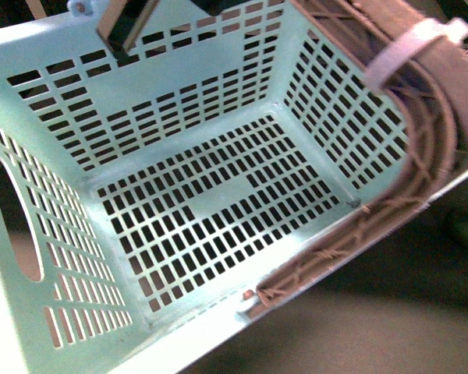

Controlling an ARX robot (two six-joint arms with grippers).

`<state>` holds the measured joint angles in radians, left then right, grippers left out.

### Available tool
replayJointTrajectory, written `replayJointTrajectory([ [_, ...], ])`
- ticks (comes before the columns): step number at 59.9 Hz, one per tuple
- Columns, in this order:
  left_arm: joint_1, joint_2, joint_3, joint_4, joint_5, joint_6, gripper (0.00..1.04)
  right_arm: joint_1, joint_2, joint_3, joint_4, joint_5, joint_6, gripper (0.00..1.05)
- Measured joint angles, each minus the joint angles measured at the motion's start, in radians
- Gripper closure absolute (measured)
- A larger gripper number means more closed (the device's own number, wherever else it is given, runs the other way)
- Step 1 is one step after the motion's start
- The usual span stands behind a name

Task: Pick apple with right arm and hold basket with left

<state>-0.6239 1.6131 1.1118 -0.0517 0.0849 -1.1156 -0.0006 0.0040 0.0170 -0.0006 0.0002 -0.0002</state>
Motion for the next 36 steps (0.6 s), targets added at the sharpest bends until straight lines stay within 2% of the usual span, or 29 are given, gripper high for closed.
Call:
replayJointTrajectory([
  [18, -0.11, 0.003, 0.035, 0.0, 0.004, -0.003, 0.9, 0.0, 0.0, 0.0, 0.0, 0.0, 0.0, 0.09],
  [36, -0.12, 0.005, 0.037, 0.002, -0.001, 0.003, 0.9, 0.0, 0.0, 0.0, 0.0, 0.0, 0.0, 0.09],
])
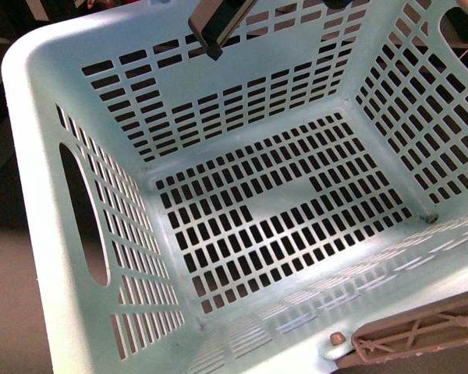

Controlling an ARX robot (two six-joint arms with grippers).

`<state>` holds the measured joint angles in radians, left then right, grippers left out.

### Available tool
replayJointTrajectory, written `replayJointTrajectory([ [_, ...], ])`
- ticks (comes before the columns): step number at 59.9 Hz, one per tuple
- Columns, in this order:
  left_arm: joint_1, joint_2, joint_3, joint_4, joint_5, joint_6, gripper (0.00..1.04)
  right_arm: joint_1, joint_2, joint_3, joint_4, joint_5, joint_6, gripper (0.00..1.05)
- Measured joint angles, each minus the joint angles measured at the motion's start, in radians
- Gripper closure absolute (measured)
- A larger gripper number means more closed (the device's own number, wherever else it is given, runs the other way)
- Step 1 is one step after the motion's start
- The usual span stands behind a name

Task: Pick apple with right arm and hold basket with left

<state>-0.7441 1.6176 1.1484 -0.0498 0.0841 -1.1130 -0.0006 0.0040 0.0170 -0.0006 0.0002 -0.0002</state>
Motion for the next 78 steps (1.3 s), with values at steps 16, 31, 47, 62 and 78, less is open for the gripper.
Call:
replayJointTrajectory([
  [16, 0.0, 0.0, 0.0, 0.0, -0.002, 0.002, 0.9, 0.0, 0.0, 0.0, 0.0, 0.0, 0.0, 0.09],
  [31, 0.0, 0.0, 0.0, 0.0, -0.003, 0.002, 0.9, -0.042, 0.167, 0.111, -0.266, 0.015, 0.05, 0.09],
  [47, 0.0, 0.002, 0.0, 0.0, -0.003, 0.003, 0.9, -0.332, 0.566, 0.167, -0.255, -0.167, -0.04, 0.09],
  [62, 0.0, 0.002, 0.0, 0.001, -0.002, 0.005, 0.9, -0.535, 1.004, 0.206, 0.043, -0.243, -0.227, 0.09],
  [78, 0.0, 0.002, 0.0, 0.001, -0.002, 0.005, 0.9, -0.556, 1.634, 0.285, 0.447, -0.206, -0.413, 0.09],
])
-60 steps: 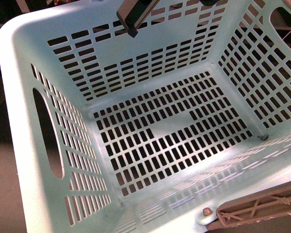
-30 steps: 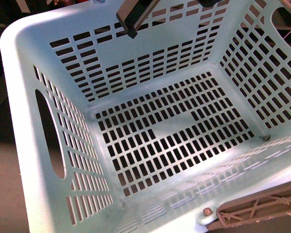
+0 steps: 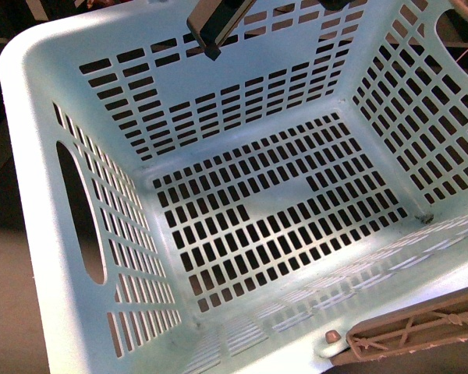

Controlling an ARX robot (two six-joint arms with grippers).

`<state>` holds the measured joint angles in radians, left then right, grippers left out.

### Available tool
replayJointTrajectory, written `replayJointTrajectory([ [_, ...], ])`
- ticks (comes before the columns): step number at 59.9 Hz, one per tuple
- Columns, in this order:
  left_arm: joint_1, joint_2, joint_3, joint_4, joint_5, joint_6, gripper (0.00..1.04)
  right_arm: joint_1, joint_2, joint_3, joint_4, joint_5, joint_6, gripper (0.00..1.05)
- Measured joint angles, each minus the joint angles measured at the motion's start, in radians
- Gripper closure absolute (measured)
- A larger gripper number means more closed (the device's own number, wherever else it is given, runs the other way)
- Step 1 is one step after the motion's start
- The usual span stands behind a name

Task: Pick apple with right arm and hold basket with left

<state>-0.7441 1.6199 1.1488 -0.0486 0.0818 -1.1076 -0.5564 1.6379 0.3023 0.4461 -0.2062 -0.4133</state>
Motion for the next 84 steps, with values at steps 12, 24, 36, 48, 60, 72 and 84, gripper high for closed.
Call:
replayJointTrajectory([
  [12, 0.0, 0.0, 0.0, 0.0, 0.001, 0.0, 0.9, 0.049, 0.288, 0.064, 0.135, 0.069, -0.009, 0.09],
  [24, 0.0, 0.0, 0.0, 0.0, 0.0, 0.0, 0.9, 0.066, 0.444, 0.143, 0.167, 0.122, -0.001, 0.09],
  [36, 0.0, 0.0, 0.0, 0.0, 0.0, 0.0, 0.9, 0.061, 0.53, 0.22, 0.159, 0.132, 0.018, 0.09],
  [48, 0.0, 0.0, 0.0, 0.0, 0.001, 0.0, 0.9, 0.05, 0.593, 0.275, 0.146, 0.137, 0.028, 0.09],
  [60, 0.0, 0.0, 0.0, 0.0, 0.0, 0.0, 0.9, 0.039, 0.66, 0.348, 0.117, 0.137, 0.032, 0.09],
  [72, 0.0, 0.0, 0.0, 0.0, 0.0, 0.0, 0.9, 0.039, 0.708, 0.396, 0.101, 0.133, 0.056, 0.09],
  [84, 0.0, 0.0, 0.0, 0.0, 0.0, 0.0, 0.9, 0.051, 0.744, 0.437, 0.103, 0.128, 0.089, 0.09],
])
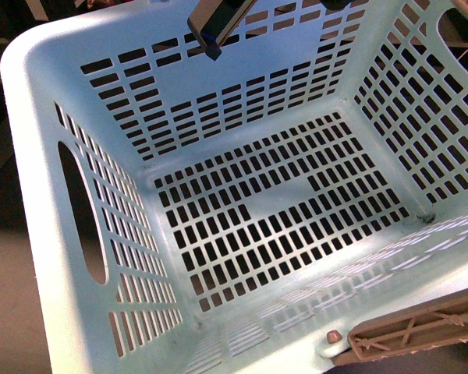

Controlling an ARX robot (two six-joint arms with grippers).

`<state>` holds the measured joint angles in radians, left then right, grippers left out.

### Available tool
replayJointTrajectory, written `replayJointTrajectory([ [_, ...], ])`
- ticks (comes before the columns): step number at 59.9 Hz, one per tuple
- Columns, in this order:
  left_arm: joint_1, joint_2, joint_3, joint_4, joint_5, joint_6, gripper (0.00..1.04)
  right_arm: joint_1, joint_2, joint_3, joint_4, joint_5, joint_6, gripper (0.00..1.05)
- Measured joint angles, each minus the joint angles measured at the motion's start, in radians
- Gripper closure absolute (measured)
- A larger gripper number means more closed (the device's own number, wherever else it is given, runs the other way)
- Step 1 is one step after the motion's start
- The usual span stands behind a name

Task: Pick apple with right arm and hold basket with left

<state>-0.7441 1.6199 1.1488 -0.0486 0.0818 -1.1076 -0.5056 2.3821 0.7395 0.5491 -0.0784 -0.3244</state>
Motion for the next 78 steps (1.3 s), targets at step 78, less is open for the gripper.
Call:
replayJointTrajectory([
  [78, 0.0, 0.0, 0.0, 0.0, 0.0, 0.0, 0.9, 0.078, -1.105, -0.093, -0.397, -0.333, 0.216, 0.25],
])
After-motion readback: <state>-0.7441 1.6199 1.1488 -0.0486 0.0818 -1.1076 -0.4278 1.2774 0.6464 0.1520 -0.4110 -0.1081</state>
